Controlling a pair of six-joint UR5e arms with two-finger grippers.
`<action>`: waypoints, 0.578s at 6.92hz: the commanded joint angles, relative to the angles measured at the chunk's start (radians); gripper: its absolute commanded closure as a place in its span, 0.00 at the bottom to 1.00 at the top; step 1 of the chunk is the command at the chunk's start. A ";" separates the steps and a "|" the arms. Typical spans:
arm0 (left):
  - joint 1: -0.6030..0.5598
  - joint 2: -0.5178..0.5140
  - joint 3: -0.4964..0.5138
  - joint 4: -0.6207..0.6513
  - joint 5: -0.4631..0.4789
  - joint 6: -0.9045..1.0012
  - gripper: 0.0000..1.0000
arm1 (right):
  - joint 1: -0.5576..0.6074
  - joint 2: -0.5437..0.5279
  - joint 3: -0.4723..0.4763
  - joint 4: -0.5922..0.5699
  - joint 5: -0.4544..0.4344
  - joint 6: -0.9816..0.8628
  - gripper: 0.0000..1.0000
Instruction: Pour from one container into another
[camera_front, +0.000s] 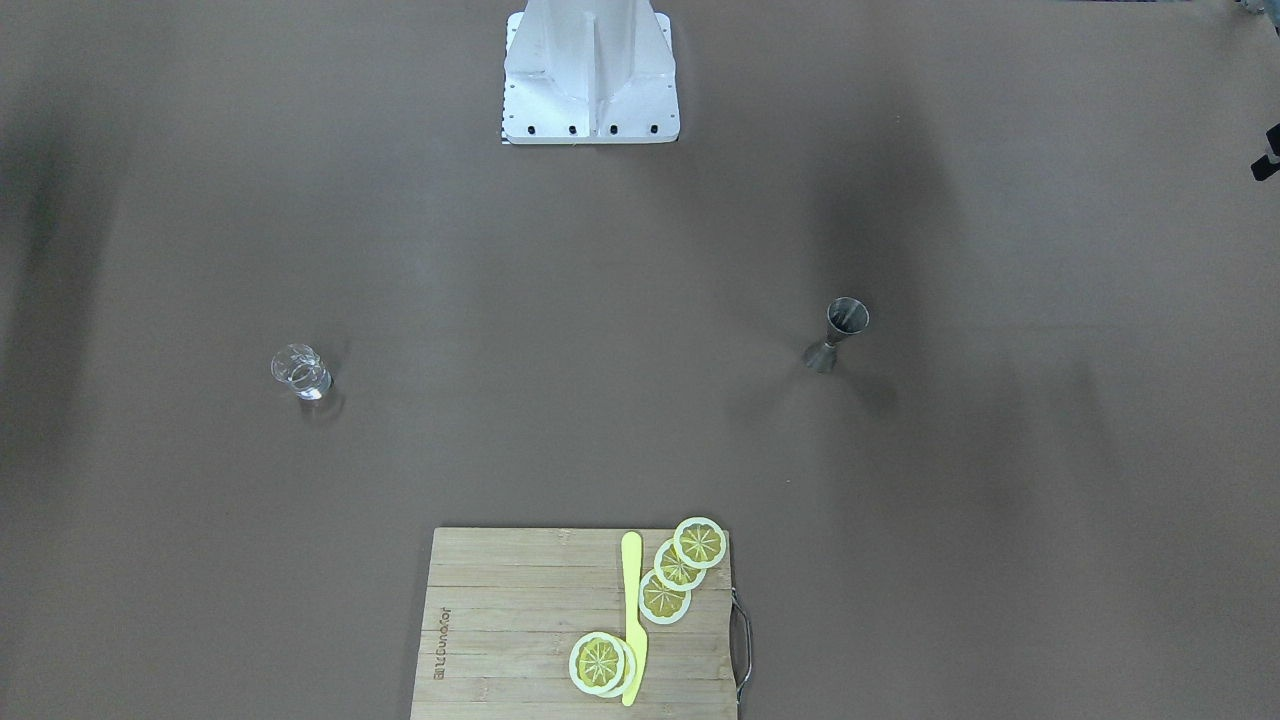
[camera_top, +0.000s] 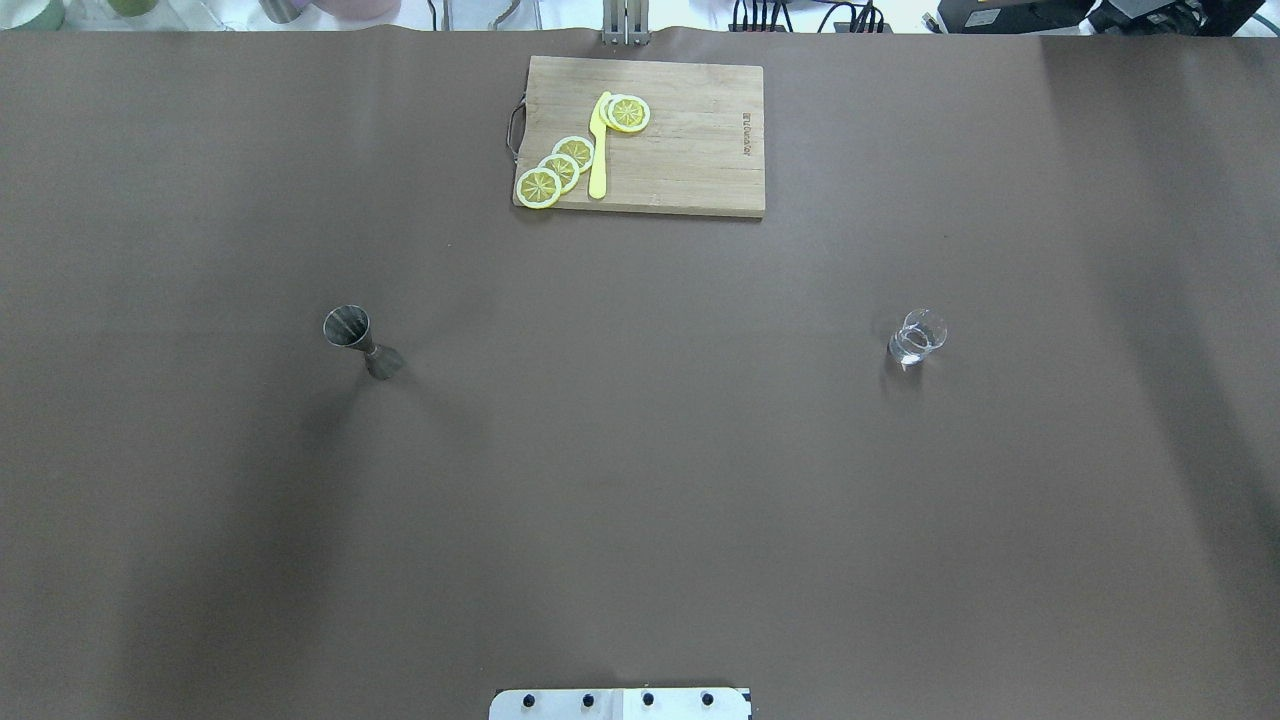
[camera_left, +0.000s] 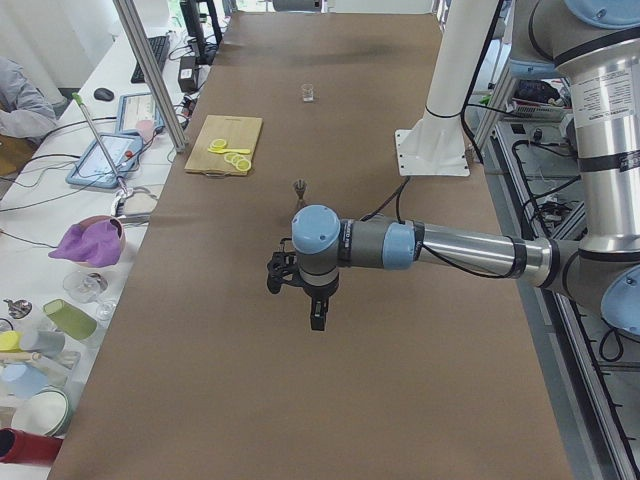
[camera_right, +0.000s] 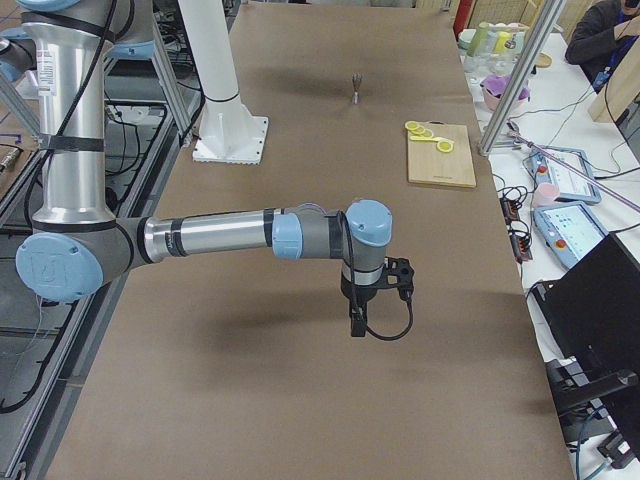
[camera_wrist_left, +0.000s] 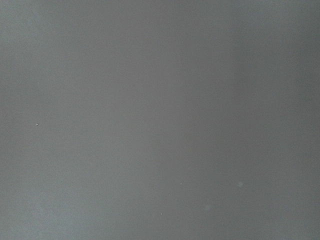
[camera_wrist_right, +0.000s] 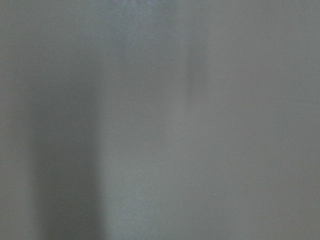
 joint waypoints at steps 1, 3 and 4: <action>0.000 -0.002 0.006 0.000 0.003 0.001 0.02 | 0.000 0.000 0.002 0.001 0.001 -0.001 0.00; 0.000 -0.027 0.041 -0.002 0.052 0.001 0.02 | 0.000 0.008 0.014 0.001 0.053 0.010 0.00; 0.000 -0.029 0.041 -0.005 0.054 0.002 0.02 | -0.005 0.024 0.029 0.003 0.099 0.005 0.00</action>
